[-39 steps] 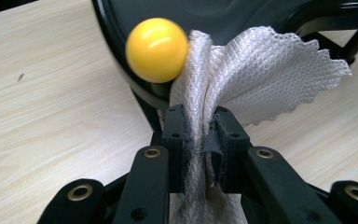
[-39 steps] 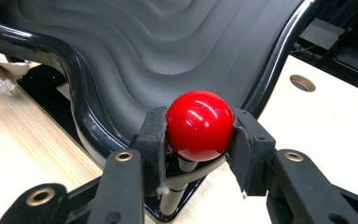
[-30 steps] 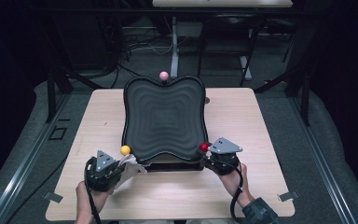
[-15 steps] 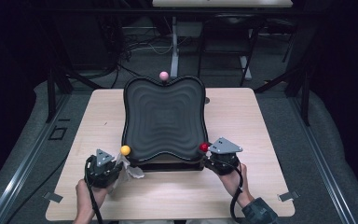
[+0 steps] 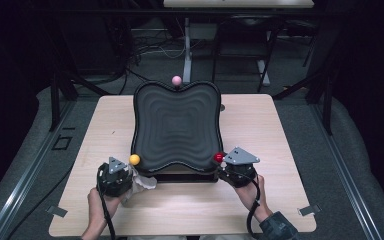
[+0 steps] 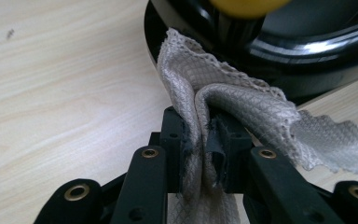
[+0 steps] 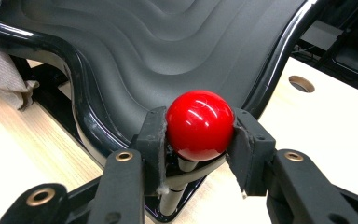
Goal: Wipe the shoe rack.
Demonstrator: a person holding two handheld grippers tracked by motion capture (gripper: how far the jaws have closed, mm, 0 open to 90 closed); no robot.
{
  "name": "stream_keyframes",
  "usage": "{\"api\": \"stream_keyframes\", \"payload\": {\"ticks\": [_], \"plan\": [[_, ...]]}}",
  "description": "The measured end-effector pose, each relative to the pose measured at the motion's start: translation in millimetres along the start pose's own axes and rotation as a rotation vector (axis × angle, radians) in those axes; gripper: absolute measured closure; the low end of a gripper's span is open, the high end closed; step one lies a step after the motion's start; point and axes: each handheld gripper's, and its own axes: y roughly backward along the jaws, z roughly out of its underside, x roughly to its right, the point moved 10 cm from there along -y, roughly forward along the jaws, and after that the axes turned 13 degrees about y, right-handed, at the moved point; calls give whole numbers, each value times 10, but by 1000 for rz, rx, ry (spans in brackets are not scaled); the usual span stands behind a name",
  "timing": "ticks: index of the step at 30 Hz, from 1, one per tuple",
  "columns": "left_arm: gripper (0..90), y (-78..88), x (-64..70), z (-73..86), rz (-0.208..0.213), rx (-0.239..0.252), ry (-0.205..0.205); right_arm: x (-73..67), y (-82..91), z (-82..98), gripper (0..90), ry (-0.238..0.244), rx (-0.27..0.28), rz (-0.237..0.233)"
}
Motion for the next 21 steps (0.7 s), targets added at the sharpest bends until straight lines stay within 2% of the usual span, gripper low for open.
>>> {"api": "stream_keyframes", "payload": {"ticks": [6,9,12,15,18,21], "plan": [[754,-176,5,105,1,-61,0,6,-3,-1,598,3,0,4],[749,-280,29,167,5,-97,-16,5,-3,0,598,3,-1,4],[745,-307,30,178,8,-106,-19,5,-3,-1,598,3,-1,3],[745,-239,40,139,29,-87,2,7,-3,0,598,4,0,4],[747,-105,77,51,49,-35,16,6,-2,0,598,3,-1,4],[747,1,119,9,58,1,10,6,-3,0,598,3,-1,4]]}}
